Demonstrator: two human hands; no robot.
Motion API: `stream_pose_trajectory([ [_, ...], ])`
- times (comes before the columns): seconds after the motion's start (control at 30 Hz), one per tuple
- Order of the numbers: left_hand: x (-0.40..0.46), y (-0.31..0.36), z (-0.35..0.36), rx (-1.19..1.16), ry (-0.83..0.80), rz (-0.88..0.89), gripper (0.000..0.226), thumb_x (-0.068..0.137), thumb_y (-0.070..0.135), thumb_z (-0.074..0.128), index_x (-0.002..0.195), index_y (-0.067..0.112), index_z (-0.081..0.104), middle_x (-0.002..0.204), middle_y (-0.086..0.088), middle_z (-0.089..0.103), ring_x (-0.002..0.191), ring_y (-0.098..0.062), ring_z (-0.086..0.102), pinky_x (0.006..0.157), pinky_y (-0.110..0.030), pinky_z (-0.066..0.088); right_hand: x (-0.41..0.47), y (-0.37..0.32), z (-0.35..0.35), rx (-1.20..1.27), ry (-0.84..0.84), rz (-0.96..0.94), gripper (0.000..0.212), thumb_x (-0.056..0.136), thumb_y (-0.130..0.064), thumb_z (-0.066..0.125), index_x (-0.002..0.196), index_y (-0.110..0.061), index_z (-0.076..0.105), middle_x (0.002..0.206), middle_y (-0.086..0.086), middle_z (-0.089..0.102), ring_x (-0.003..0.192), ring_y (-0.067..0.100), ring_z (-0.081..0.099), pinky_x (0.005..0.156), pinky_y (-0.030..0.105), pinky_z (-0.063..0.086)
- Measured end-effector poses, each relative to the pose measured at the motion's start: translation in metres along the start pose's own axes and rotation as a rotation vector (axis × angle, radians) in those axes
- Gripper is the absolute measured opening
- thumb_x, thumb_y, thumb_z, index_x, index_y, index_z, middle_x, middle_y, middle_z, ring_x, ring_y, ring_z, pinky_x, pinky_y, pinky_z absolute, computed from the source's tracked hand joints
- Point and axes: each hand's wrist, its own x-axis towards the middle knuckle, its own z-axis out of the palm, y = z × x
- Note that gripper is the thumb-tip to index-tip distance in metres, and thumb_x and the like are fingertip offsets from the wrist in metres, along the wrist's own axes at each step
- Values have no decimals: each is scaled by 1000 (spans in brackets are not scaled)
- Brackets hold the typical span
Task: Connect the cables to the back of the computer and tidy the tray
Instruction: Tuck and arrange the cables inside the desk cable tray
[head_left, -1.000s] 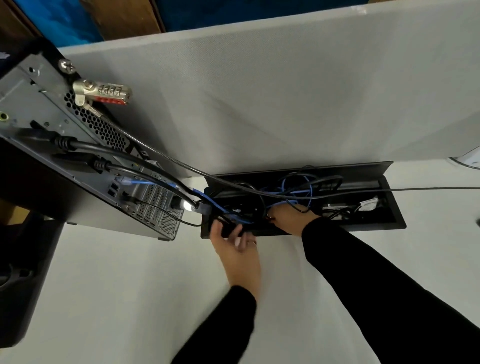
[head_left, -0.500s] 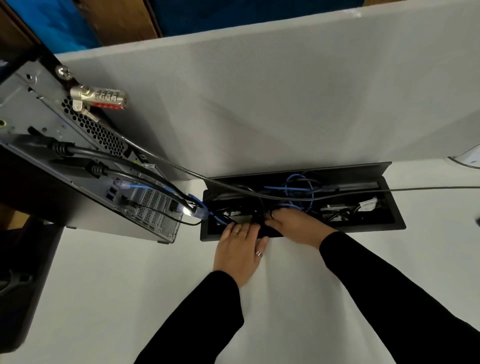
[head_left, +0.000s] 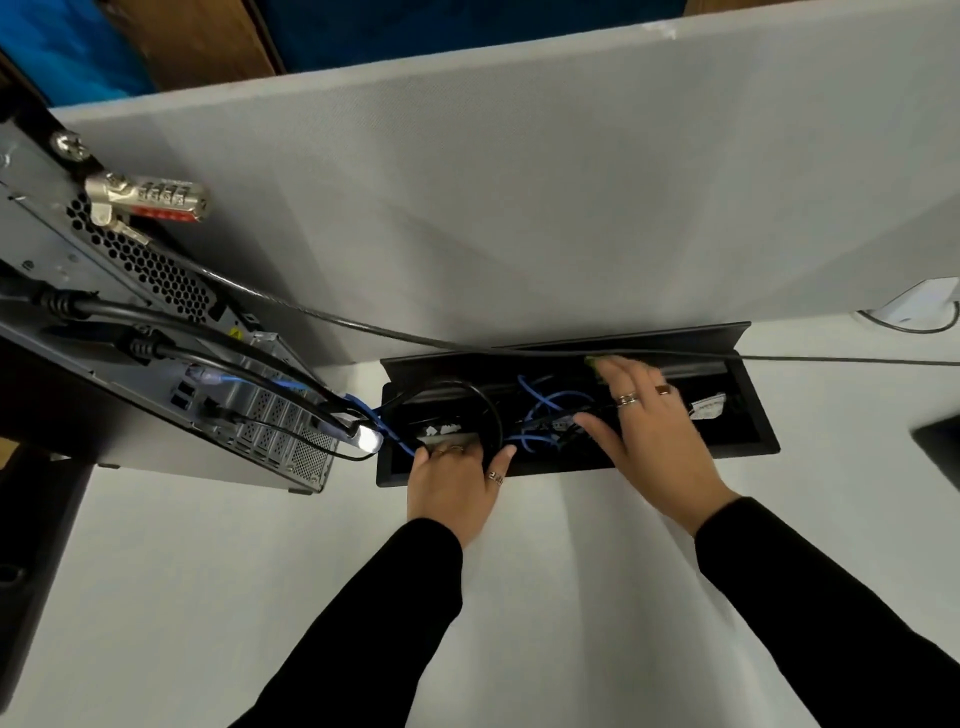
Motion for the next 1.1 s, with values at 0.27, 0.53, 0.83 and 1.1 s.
stream_pose_trajectory([
  [0.27, -12, -2, 4, 34, 28, -14, 58, 88, 50, 24, 79, 11, 66, 72, -7, 70, 80, -26, 66, 82, -38, 52, 8, -1, 13, 178, -274, 41, 58, 94, -50, 29, 138, -13, 39, 138, 8, 50, 130, 23, 41, 109, 35, 32],
  [0.53, -39, 40, -9, -325, 363, 5, 33, 76, 33, 41, 104, 16, 48, 104, -4, 60, 94, -20, 57, 80, -31, 49, 7, -2, 37, 50, -514, -34, 43, 98, -34, 36, 135, -15, 45, 127, 9, 60, 118, 22, 53, 101, 35, 39],
  [0.83, -12, 54, 11, -122, 85, 72, 58, 82, 41, 31, 110, 6, 68, 110, -11, 70, 101, -24, 68, 88, -41, 51, 50, 5, 30, 255, -855, 149, 34, 98, -27, 42, 127, -16, 54, 119, 6, 63, 110, 20, 57, 89, 22, 38],
  [1.1, -9, 48, 11, -82, 154, 62, 51, 82, 42, 32, 96, 14, 72, 79, 1, 72, 75, -16, 69, 80, -35, 55, 69, 3, 34, 9, -1102, 27, 32, 94, -36, 45, 120, -27, 59, 112, -2, 62, 92, 13, 51, 85, 23, 38],
])
